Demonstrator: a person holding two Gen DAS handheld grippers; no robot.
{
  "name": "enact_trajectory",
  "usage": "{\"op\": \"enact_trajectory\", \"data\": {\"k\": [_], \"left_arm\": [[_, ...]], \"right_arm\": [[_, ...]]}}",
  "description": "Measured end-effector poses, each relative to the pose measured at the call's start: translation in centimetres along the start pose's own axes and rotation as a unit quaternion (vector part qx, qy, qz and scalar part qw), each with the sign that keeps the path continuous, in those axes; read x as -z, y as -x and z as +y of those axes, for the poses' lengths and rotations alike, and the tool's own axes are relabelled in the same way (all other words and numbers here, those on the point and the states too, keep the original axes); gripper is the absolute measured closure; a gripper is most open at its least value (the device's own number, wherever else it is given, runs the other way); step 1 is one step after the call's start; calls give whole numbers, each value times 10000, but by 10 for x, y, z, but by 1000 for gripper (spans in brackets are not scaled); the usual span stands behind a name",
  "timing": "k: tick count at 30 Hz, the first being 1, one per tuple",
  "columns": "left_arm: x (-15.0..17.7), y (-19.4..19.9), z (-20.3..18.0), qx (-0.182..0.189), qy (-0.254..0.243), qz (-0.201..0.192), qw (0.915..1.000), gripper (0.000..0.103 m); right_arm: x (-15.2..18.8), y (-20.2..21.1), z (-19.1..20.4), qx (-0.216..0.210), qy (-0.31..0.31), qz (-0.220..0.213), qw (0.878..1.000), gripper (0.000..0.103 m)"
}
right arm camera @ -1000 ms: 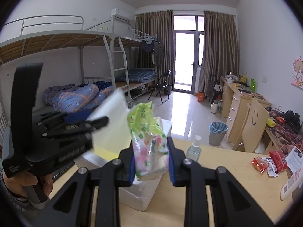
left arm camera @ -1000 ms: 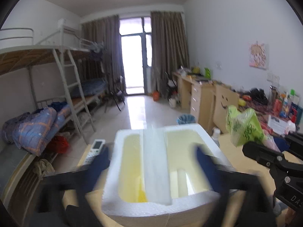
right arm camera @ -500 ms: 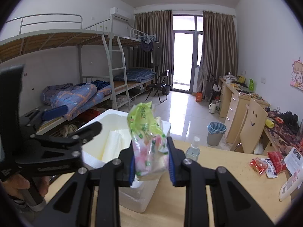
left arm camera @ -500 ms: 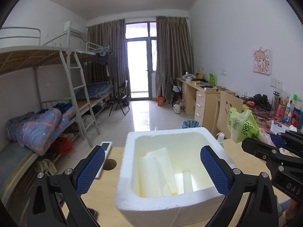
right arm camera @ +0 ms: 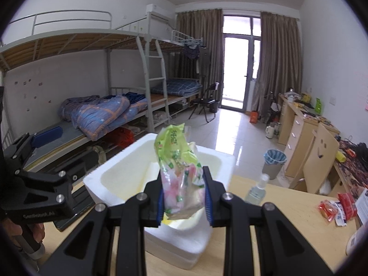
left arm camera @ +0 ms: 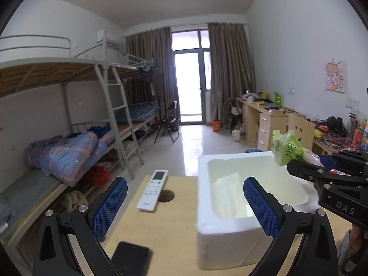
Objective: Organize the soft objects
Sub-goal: 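Lower the snack bag into the box and open the right tool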
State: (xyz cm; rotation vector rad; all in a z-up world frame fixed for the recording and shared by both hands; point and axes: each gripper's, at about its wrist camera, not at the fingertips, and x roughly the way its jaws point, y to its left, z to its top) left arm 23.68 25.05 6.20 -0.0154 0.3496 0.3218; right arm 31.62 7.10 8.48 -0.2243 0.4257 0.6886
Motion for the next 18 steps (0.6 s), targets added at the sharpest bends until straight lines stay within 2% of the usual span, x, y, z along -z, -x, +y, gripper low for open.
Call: {"op": "enact_trajectory", "data": {"k": [7, 18], "left_arm": [[5, 6, 15, -200, 13, 4, 9998, 2], [9, 3, 15, -141, 28, 22, 9999, 2]], "right_arm": [[-7, -16, 3, -163, -25, 0, 9999, 71], [-3, -25, 5, -144, -60, 126, 9998, 71]]}}
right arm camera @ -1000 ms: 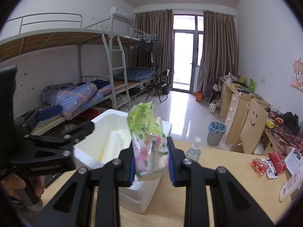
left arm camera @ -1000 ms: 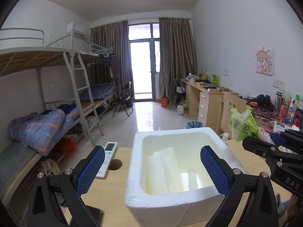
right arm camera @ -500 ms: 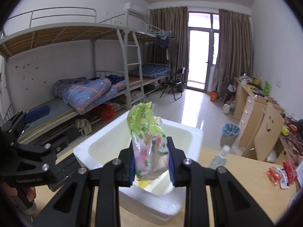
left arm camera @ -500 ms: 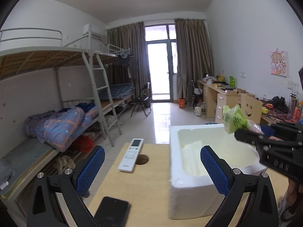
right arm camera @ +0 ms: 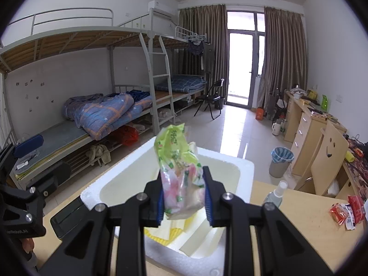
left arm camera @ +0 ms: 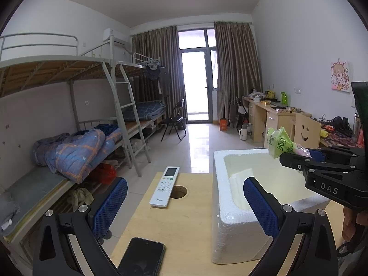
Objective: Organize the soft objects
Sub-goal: 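Lower the snack bag into the box and open the right tool, then move both tools back toward the grey sock and blue mask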
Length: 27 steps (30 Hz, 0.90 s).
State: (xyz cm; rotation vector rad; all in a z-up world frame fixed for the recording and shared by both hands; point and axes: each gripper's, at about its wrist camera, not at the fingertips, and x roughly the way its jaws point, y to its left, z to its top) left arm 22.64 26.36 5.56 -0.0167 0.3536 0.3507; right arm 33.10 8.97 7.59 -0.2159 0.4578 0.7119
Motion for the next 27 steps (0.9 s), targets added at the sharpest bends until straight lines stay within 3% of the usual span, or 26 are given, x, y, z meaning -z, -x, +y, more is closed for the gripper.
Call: {"op": "enact_trajectory", "data": {"k": [7, 8, 10, 15, 27], "left_arm": [[0, 5, 1, -23, 52, -53, 10000, 2], [0, 6, 1, -6, 49, -55, 10000, 2], [0, 7, 1, -19, 36, -69, 10000, 2], [0, 10, 2, -21, 72, -58, 10000, 2], [-6, 36, -7, 90, 46, -173, 9998, 2]], "right_arm": [[-3, -2, 3, 68, 13, -11, 10000, 70], [-4, -4, 4, 83, 29, 12, 10000, 66], [-3, -3, 3, 65, -30, 28, 10000, 43], [-4, 3, 0, 21, -119, -40, 9999, 22], [-6, 32, -2, 51, -203, -200, 9996, 21]]}}
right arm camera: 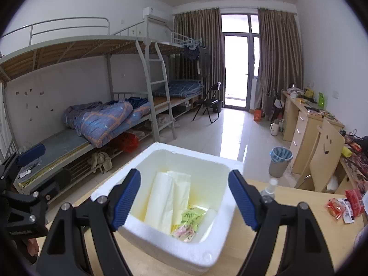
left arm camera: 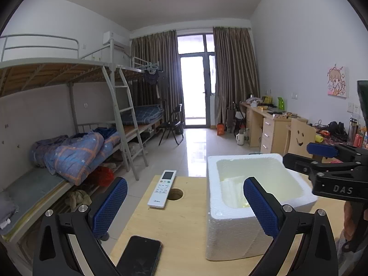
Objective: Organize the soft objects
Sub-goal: 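Move both tools back toward the grey sock and blue mask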
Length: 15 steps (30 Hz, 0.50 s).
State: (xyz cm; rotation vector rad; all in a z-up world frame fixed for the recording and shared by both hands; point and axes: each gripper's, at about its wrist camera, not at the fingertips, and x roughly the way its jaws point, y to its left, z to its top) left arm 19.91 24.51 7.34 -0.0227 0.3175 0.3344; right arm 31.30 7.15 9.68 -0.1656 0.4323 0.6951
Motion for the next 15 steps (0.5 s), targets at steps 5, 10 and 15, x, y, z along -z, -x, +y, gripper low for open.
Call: {"op": "enact_trajectory", "data": {"k": [5, 10, 15], "left_arm": [[-2, 26, -4, 166, 66, -116, 9998, 0], [-2, 53, -3, 273, 69, -209, 9994, 0], [-2, 76, -3, 381, 55, -266, 9989, 0]], "right_arm": [[2, 31, 3, 124, -32, -155, 9998, 21], [9, 65, 6, 285, -86, -326, 9990, 0], [15, 89, 9, 448, -144, -400, 9981, 0]]}}
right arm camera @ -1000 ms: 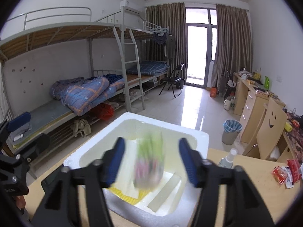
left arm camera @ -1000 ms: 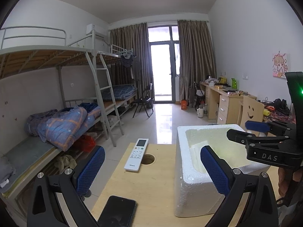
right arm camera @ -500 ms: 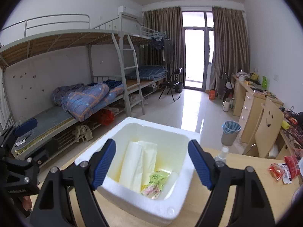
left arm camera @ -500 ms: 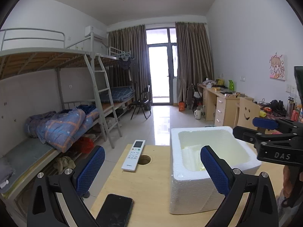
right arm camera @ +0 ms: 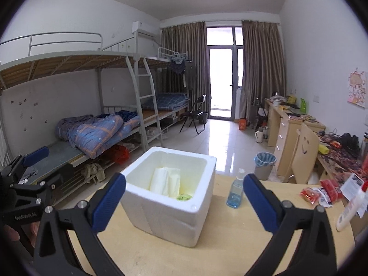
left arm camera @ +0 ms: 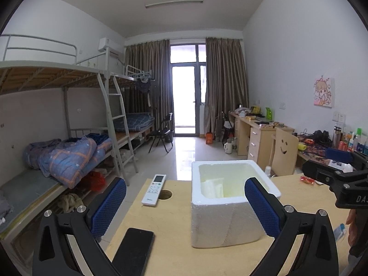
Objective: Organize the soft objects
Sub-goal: 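Move both tools back toward the grey sock and blue mask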
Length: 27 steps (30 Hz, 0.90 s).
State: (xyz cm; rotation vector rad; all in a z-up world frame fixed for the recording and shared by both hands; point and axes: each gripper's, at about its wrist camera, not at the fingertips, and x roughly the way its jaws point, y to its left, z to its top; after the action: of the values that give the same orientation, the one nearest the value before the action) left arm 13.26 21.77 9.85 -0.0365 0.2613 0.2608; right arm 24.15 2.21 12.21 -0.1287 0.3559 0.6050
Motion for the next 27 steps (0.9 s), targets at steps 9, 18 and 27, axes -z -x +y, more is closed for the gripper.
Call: {"op": "enact_trajectory", "data": {"k": [9, 18, 27], "left_arm": [[3, 46, -22, 255, -205, -183, 9993, 0], [32, 82, -44, 505, -145, -452, 9976, 0], [74, 91, -65, 740, -5, -489, 9961, 0]], "right_arm": [[14, 42, 7, 98, 0, -192, 9998, 0], [44, 83, 2, 262, -10, -625, 9977, 0], [94, 96, -15, 451, -223, -531, 9973, 0]]}}
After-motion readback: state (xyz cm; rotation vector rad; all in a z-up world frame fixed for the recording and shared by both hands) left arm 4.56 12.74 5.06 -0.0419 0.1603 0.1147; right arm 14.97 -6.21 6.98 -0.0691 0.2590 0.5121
